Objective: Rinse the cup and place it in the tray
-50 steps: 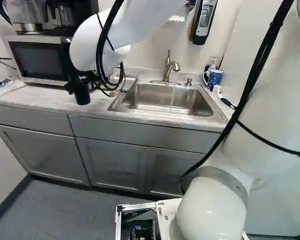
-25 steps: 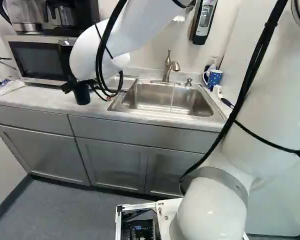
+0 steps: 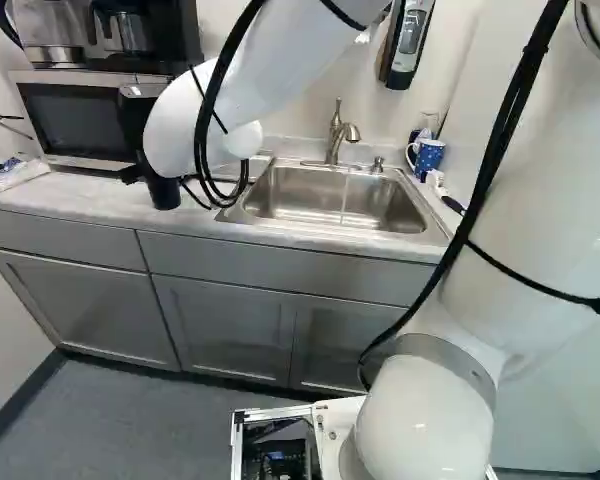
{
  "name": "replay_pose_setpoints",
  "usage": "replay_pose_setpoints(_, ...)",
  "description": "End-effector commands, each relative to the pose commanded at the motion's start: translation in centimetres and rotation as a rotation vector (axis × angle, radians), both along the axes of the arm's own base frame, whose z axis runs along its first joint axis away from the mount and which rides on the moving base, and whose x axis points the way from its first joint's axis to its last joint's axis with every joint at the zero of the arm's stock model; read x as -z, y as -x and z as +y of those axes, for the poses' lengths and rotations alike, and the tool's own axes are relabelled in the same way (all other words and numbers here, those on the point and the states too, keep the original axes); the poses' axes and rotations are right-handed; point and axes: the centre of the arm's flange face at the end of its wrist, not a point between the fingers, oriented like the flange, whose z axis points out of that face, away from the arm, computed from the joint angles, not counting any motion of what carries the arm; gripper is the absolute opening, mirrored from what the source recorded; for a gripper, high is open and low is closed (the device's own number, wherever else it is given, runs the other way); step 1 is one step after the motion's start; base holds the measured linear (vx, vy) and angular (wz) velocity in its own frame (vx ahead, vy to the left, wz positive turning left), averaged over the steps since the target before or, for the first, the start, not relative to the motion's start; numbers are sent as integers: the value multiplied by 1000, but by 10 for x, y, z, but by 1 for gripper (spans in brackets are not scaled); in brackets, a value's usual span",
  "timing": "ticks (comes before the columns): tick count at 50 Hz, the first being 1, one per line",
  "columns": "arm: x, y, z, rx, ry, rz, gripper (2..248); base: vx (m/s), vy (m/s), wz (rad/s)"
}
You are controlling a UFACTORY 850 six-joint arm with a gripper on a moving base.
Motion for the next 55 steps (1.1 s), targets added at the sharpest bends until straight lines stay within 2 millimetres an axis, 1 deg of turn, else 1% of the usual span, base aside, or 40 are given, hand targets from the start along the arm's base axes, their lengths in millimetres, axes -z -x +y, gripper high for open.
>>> replay_pose_setpoints(24,12,1,-4,4,-80,-84,247,0,0,0)
replay_pose_setpoints(55,28,0,-4,5,-169,-178,247,0,0,0)
